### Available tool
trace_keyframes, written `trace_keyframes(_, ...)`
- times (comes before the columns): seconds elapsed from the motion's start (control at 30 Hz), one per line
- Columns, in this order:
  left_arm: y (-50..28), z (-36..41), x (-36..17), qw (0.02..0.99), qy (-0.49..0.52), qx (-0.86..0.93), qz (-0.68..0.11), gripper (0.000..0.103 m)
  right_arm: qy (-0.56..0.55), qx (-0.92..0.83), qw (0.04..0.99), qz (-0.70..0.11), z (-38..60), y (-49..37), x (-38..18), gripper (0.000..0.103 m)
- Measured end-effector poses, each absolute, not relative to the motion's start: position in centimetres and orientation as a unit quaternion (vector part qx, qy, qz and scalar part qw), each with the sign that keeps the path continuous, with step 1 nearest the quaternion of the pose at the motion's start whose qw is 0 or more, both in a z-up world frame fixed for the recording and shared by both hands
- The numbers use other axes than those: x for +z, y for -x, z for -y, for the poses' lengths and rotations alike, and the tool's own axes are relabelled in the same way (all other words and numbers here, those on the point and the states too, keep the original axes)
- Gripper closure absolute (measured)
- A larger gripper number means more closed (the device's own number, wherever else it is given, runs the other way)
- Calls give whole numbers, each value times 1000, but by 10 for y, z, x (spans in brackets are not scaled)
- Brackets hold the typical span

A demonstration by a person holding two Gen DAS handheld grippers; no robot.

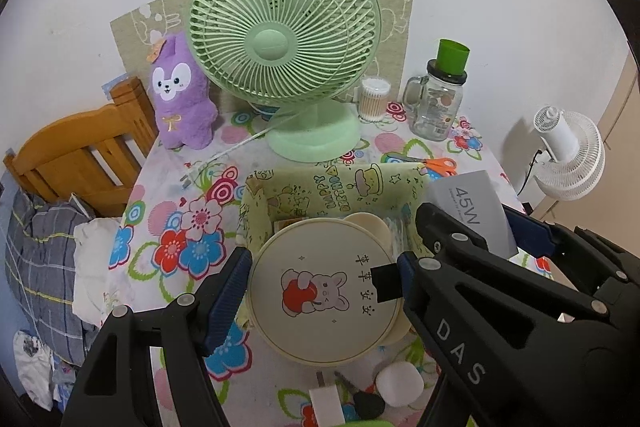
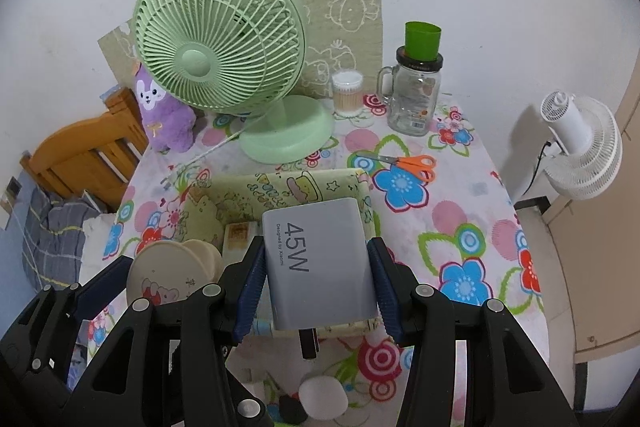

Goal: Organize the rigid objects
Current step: 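Carry the white charger and bear-printed container over the cream fabric box with both tools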

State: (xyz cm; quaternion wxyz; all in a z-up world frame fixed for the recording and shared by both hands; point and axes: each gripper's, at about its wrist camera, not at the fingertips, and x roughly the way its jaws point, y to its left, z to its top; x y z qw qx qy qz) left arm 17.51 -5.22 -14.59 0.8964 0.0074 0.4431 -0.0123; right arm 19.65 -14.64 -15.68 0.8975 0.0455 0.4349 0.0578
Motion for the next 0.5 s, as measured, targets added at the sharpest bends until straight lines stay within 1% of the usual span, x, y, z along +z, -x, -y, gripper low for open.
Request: trace_keyframes(0.5,-218,39,-181,883,-2,3,-468,27,-43,80,883,-461,131,-248,-194,49)
